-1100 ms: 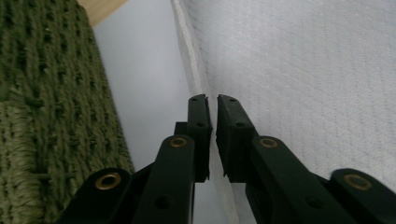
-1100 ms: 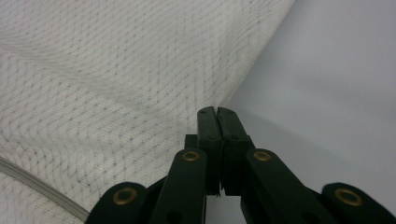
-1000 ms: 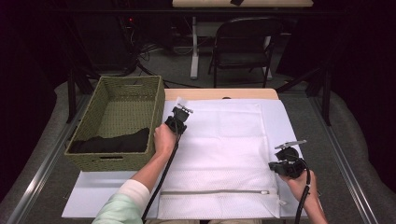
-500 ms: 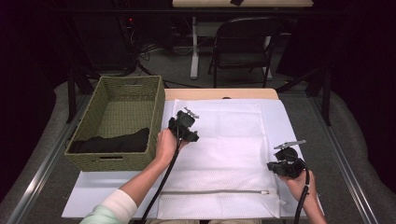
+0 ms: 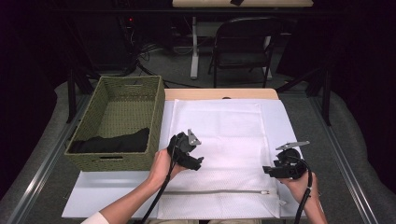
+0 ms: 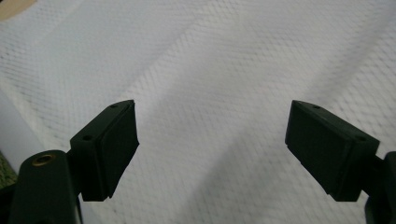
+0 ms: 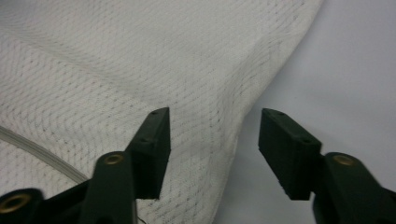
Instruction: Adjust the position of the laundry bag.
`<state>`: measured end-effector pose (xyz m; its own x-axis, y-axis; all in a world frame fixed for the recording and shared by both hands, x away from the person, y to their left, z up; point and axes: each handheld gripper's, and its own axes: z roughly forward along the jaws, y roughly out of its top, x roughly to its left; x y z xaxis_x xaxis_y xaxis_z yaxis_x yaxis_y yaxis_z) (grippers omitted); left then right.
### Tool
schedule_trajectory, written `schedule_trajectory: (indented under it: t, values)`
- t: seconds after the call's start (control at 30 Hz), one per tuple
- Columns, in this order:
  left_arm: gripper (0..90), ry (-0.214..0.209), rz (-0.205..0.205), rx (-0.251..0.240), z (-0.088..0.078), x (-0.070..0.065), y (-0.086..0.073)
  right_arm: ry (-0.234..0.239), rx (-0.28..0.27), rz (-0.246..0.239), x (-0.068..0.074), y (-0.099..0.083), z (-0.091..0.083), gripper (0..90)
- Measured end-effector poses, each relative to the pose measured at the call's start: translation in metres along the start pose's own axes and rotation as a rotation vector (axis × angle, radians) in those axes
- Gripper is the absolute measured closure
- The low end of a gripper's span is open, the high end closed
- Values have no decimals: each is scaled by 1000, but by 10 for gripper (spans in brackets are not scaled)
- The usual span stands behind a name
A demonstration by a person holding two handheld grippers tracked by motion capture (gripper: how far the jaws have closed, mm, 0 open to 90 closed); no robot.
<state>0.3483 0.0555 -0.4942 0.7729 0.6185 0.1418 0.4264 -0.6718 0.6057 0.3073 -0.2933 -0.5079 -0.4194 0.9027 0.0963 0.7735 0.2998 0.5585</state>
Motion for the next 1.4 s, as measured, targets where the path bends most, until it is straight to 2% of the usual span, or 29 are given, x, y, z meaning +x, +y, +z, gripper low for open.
schedule_trajectory:
  t: [0.1,0.13,0.27,0.33,0.37,0.4,0.43,0.47,0.53,0.57,0.7,0.73,0.77,0.8,0.83,0.87,0.9,0.93,1.1,1.13,1.17,1.2,1.23,1.27,1.4]
  values:
    - [162,-10,-3,-2,-4,-2,-6,2,-10,4,0,0,-1,374]
    - [161,-24,-6,-8,-10,-3,-13,12,-14,9,1,-1,-2,334]
    - [168,-46,-31,-17,-21,-4,-24,15,-20,12,2,-1,-2,338]
    - [184,-56,-40,-15,-31,-5,-38,21,-19,14,2,-1,-1,344]
    - [198,-56,-40,-15,-31,-5,-38,21,-19,14,2,-1,-1,344]
    - [206,-56,-45,-11,-36,-7,-49,18,-24,17,2,-2,1,351]
    - [210,-56,-45,-11,-36,-7,-49,18,-24,17,2,-2,1,351]
    - [226,-66,-59,2,-39,-6,-57,14,-13,19,1,-2,2,356]
    - [232,-60,-72,21,-42,-4,-68,15,-12,18,0,-2,3,365]
    - [235,-60,-72,21,-42,-4,-68,15,-14,21,0,-3,3,371]
    - [267,-60,-119,55,-44,4,-87,20,-29,35,-1,-3,6,400]
    - [283,-61,-163,57,-43,8,-95,15,-30,40,-2,-3,7,415]
    - [287,-61,-163,57,-43,8,-95,15,-30,40,-2,-3,7,415]
    - [302,-65,-214,59,-42,13,-102,8,-37,46,-4,-2,10,436]
    - [321,-65,-214,59,-42,13,-102,1,-36,49,-5,-2,12,444]
    - [338,-69,-250,65,-39,17,-107,-13,-31,52,-6,-1,14,458]
    - [359,-69,-250,65,-39,17,-107,-13,-31,52,-6,-1,14,458]
    - [397,-80,-274,68,-35,19,-110,-19,-34,61,-9,0,18,482]
    - [514,-104,-290,87,-27,17,-114,-43,-12,73,-10,2,25,541]
    - [554,-100,-280,98,-23,15,-115,-48,-12,79,-10,3,28,593]
    - [561,-100,-280,98,-23,15,-115,-48,-12,79,-10,3,28,593]
    - [586,-72,-257,99,-23,13,-114,-49,-6,75,-10,4,30,616]
    - [601,-72,-257,99,-23,13,-114,-49,-6,75,-10,4,30,616]
    - [638,-53,-247,91,-22,11,-115,-51,4,73,-9,5,32,646]
    - [740,-51,-244,80,-22,11,-116,-58,13,75,-8,6,36,716]
